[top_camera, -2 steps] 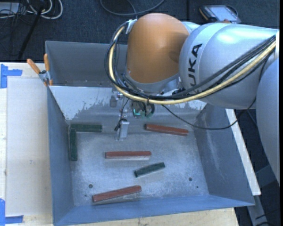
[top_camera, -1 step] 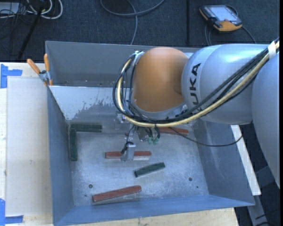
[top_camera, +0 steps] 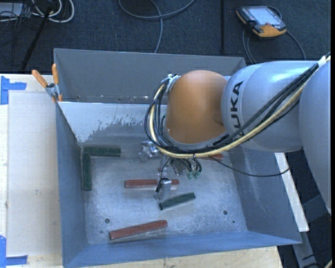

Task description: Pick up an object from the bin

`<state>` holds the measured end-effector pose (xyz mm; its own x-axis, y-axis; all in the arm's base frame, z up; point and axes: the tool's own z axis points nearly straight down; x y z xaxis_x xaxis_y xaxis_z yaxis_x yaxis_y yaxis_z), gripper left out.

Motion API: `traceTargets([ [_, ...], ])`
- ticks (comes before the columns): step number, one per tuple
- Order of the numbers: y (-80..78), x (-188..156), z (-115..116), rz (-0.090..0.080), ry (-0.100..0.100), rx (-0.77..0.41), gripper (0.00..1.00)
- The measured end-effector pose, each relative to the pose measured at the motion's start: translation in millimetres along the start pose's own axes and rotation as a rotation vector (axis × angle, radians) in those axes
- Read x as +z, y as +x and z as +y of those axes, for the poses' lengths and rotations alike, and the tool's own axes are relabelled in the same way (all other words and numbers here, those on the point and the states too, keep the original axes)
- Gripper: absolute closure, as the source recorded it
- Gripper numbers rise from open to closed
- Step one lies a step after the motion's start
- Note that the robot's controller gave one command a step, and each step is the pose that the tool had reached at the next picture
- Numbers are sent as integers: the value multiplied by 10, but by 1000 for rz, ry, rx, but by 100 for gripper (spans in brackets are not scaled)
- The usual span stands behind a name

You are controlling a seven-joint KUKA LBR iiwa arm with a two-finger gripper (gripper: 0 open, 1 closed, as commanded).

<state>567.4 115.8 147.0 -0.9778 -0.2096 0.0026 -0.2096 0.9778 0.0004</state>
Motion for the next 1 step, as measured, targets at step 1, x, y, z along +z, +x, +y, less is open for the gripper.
traceTargets([
  [1,-89,557,-175,-6,0,-19,0],
])
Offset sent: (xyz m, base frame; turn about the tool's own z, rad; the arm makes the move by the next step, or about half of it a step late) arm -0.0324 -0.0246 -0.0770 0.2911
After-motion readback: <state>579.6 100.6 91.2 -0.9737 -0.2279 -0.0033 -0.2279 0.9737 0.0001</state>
